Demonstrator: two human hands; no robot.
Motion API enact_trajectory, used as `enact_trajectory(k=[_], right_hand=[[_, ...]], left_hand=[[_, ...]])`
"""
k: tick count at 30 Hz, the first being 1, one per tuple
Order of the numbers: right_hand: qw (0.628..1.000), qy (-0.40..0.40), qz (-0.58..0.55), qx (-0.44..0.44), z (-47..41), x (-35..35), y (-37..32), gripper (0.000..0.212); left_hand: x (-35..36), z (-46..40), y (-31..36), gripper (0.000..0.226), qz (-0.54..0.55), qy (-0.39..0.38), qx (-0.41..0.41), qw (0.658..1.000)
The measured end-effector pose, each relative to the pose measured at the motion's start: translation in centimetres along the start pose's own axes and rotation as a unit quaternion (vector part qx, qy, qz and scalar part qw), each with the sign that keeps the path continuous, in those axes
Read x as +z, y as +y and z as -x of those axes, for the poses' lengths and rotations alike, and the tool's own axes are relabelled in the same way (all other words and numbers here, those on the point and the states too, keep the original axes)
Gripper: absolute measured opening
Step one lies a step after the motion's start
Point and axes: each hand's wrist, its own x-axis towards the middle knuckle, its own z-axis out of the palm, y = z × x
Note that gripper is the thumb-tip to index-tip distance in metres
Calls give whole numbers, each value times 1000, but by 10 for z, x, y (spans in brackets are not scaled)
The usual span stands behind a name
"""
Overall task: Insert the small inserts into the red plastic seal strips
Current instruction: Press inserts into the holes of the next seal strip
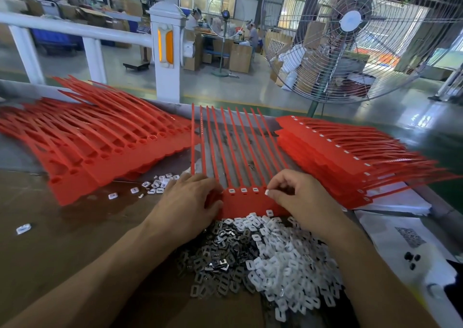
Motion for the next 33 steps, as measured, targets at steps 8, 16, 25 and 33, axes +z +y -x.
enact_trajectory(k=[8, 16, 25, 33], right_hand=[[995, 86, 23, 52, -15, 13, 5, 15], [993, 71, 62, 71, -20, 18, -2, 9], [991, 71, 81, 82, -19, 20, -7, 10], [990, 45, 114, 62, -4, 13, -9, 31]], left_hand=[[1, 1, 0, 31, 3, 1, -1, 1000], [2, 1, -1, 32, 4, 4, 0, 1000], [3, 0, -2, 32, 4, 5, 3, 1000], [3, 1, -2, 31, 0, 6, 7, 1000]])
